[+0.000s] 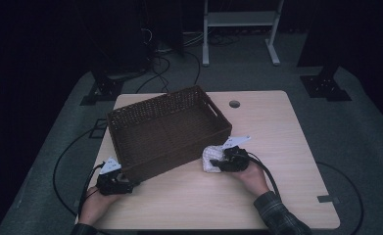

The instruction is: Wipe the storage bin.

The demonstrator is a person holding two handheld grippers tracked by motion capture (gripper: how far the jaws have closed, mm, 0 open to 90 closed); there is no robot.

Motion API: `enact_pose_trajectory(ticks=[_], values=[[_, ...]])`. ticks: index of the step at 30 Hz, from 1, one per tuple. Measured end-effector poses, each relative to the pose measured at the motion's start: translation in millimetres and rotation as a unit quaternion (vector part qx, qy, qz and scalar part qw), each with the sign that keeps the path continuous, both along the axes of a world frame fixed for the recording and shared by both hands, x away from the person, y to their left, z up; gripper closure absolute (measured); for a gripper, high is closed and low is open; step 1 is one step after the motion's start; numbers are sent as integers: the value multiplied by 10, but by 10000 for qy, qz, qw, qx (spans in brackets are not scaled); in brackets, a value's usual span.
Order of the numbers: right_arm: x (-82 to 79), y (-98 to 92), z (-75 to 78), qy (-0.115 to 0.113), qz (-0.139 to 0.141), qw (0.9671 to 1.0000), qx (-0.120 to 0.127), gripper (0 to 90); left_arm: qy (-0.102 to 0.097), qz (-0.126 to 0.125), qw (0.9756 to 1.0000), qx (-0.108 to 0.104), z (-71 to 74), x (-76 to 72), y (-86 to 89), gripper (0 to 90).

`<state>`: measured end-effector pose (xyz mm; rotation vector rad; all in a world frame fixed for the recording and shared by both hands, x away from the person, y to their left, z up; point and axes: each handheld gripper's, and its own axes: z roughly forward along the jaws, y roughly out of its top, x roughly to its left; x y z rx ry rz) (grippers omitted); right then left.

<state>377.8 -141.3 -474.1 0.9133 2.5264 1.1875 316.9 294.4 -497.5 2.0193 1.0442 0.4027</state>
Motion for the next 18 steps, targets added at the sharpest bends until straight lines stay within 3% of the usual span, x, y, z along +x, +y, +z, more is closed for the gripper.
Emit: enact_pose_trajectory(ticks=[9, 18], values=[[-54, -47, 156, -170, -71, 9997, 136, 589, 3, 4, 10000, -3, 0, 0, 0, 147], [-145, -90, 446, -546, -56, 9975, 441, 590, 9, 41, 10000, -8, -1, -5, -2, 151]])
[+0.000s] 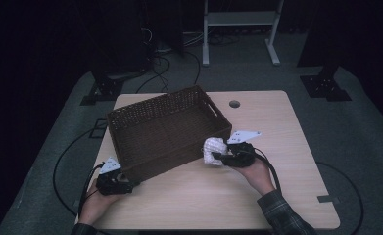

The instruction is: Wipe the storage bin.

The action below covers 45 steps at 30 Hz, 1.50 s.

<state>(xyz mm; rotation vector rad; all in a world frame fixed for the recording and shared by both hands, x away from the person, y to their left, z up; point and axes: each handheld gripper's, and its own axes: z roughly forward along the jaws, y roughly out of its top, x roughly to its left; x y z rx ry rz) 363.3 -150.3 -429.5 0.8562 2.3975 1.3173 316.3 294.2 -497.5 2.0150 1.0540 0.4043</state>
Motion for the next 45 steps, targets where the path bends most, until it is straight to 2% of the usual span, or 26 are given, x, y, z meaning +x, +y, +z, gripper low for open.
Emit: enact_pose_trajectory(ticks=[5, 13, 20, 24, 34, 39, 45], values=[[-41, -16, 89, -152, 25, 9998, 105, 590, 25, 40, 10000, -21, -2, -7, -2, 151], [-34, -8, 82, -111, 37, 9998, 132, 591, 26, 46, 10000, -20, -3, -8, -3, 150], [-7, 8, -1, -31, 32, 10000, 75, 593, 27, -54, 10000, -2, 0, 0, 8, 133], [24, 46, -96, 89, 20, 9999, -52, 593, -19, -144, 9999, 58, 1, -10, 21, 127], [103, 101, -318, 369, 7, 9988, -324, 593, -22, -109, 9999, 84, 1, -12, 21, 146], [140, 153, -441, 529, 33, 9975, -460, 594, 104, -34, 9999, 23, -4, -7, 26, 153], [150, 173, -483, 546, 46, 9976, -417, 594, 112, -37, 9999, 16, -6, -5, 28, 154]])
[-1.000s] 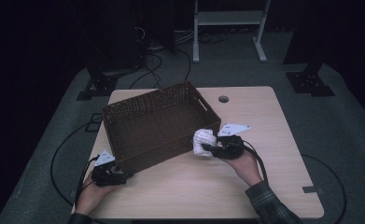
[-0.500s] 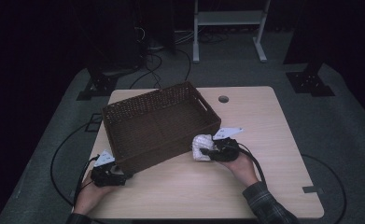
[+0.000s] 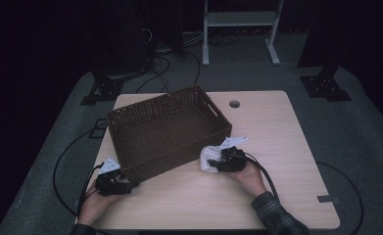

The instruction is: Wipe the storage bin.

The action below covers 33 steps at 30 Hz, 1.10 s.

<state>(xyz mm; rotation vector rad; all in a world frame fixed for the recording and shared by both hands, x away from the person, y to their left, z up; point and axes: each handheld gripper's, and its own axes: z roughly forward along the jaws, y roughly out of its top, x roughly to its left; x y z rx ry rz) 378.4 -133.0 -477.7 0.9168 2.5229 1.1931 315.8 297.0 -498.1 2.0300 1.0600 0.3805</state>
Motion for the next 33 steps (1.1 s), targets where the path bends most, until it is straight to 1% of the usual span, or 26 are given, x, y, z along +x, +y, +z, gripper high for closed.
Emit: enact_pose_trajectory(ticks=[3, 8, 9, 10, 16, 22, 24, 28, 31, 33], values=[[-10, -1, 23, -32, -8, 10000, -21, 595, 2, -2, 10000, 0, 0, 0, 0, 153], [-44, -12, 117, -122, -19, 9999, 41, 596, 3, -4, 10000, 0, 0, 1, 1, 154], [-44, -12, 117, -122, -19, 9999, 41, 596, 3, -4, 10000, 0, 0, 1, 1, 154], [-54, -16, 159, -171, -4, 9998, 48, 596, 4, -8, 10000, 2, 0, 1, 2, 154], [-99, -20, 291, -294, 27, 9992, 257, 596, 3, -7, 10000, -1, 0, 1, 1, 154], [-172, -5, 460, -532, 121, 9975, 449, 596, 9, -3, 10000, -5, 0, 0, 1, 154], [-195, 2, 498, -570, 142, 9971, 486, 596, 10, -1, 10000, -8, 0, 0, 1, 154], [-219, 23, 554, -611, 190, 9964, 553, 596, 12, 0, 10000, -9, 0, 0, 1, 154], [-221, 31, 562, -628, 215, 9964, 534, 596, 10, -1, 10000, -8, 0, 0, 1, 154], [-212, 27, 552, -583, 207, 9963, 593, 596, 10, 0, 10000, -9, 0, 0, 1, 154]])
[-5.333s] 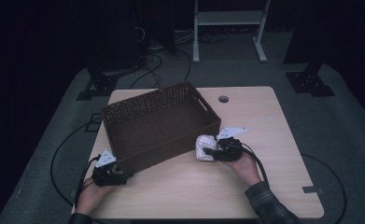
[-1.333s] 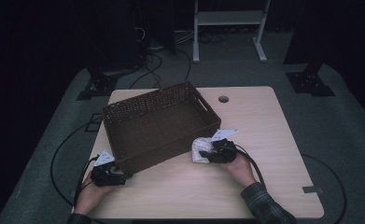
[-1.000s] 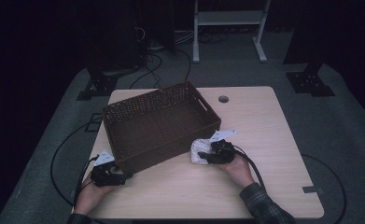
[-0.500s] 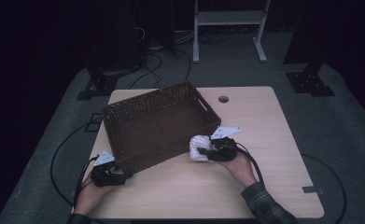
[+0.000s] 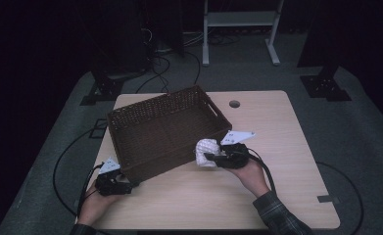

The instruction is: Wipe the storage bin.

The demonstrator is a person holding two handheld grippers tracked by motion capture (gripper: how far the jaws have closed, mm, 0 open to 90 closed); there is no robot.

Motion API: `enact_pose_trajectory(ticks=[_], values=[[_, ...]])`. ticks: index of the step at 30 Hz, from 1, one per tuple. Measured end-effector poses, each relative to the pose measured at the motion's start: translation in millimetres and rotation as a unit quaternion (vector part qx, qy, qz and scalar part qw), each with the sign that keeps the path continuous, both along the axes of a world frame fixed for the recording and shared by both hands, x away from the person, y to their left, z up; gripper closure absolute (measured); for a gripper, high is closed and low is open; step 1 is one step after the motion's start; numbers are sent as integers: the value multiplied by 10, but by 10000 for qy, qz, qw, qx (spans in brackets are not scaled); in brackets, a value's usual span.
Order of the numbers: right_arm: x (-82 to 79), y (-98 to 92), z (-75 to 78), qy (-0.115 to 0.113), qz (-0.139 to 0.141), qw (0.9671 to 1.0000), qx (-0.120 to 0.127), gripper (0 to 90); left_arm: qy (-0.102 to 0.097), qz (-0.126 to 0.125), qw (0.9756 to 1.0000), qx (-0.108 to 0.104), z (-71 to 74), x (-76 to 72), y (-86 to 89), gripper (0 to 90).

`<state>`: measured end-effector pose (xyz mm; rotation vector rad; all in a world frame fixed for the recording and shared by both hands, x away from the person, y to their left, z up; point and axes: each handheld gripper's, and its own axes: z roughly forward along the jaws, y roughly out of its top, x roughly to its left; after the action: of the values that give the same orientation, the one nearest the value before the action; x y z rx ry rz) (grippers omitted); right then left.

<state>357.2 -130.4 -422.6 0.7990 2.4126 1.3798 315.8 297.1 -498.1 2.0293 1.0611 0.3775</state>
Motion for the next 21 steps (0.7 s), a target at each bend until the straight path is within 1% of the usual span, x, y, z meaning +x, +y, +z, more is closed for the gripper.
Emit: enact_pose_trajectory(ticks=[4, 8, 14, 15, 17, 21], values=[[15, -8, -13, 106, 17, 9999, 82, 596, 2, -1, 10000, 0, 0, 0, 0, 154], [23, -4, -29, 141, 21, 9999, 67, 598, 2, -2, 10000, -1, 0, 1, 1, 154], [35, 42, -108, 156, 61, 9999, -31, 598, 1, -21, 10000, 5, 0, 3, 4, 154], [42, 65, -143, 173, 110, 9997, -106, 598, -8, -31, 10000, 14, 1, 4, 5, 154], [50, 92, -179, 229, 117, 9995, -162, 598, -6, -29, 10000, 13, 1, 4, 5, 154], [70, 113, -234, 293, 118, 9993, -185, 599, -5, -32, 10000, 14, 0, 4, 5, 153]])
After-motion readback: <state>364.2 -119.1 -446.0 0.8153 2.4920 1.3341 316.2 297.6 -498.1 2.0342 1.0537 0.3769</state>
